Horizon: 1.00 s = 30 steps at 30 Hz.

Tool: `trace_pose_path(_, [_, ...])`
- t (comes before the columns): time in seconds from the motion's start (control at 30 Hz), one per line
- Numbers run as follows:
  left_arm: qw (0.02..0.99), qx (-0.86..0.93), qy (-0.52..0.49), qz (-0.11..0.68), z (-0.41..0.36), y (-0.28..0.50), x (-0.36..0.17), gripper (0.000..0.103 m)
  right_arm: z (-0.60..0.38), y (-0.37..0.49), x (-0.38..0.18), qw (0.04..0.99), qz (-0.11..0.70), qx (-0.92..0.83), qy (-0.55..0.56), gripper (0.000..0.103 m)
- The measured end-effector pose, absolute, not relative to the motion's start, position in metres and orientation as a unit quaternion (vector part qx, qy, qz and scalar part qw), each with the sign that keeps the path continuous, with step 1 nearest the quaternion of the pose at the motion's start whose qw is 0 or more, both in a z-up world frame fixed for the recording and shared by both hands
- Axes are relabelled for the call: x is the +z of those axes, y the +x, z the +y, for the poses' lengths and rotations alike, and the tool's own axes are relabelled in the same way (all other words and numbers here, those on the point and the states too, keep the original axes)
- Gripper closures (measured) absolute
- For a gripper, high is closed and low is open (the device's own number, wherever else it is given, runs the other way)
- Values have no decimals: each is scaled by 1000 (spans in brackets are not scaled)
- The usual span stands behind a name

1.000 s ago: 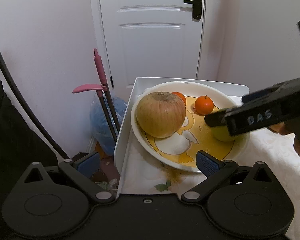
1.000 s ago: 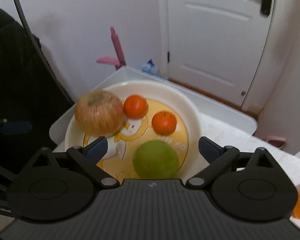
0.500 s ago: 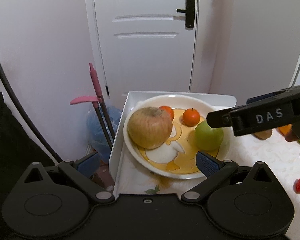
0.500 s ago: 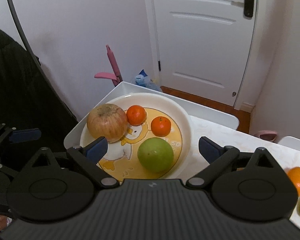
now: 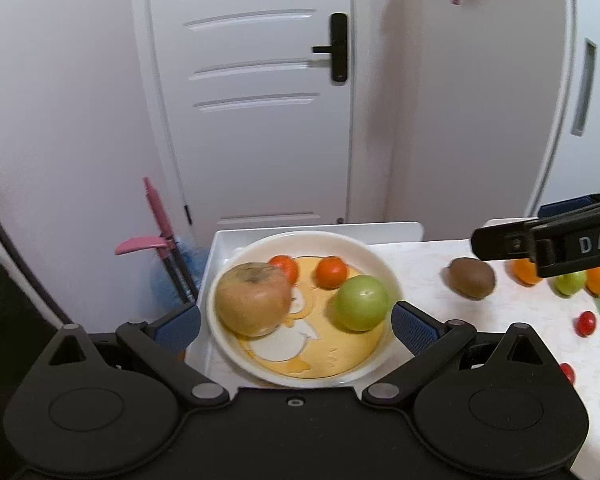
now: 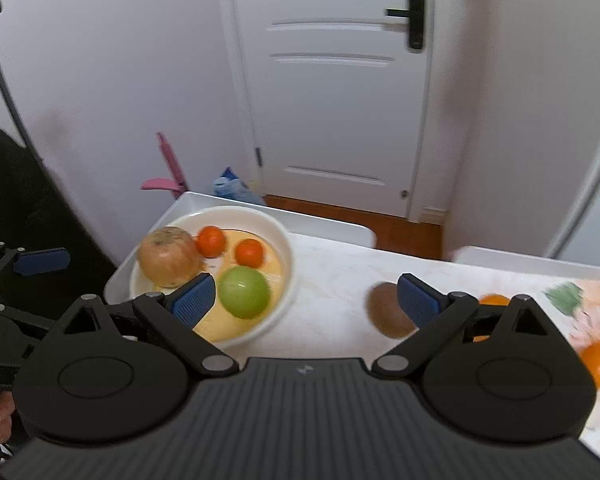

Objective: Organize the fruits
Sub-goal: 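Withdraw both tools and move them toward the red tomatoes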

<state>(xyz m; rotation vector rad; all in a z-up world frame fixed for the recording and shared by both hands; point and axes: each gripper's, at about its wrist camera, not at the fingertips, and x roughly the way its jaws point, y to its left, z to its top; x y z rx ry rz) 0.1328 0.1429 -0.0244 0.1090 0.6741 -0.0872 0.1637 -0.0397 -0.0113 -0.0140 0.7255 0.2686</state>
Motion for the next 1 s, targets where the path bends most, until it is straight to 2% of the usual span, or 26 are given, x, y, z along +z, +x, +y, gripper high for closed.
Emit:
trace_pose_path(0.53, [952, -33, 52, 299, 65, 86, -11, 0, -165, 112, -15, 931, 350, 106, -14, 0])
trace_pose_path(1.0, [951, -27, 44, 304, -31, 47, -53, 0, -249, 101, -66, 920, 363, 140, -37, 0])
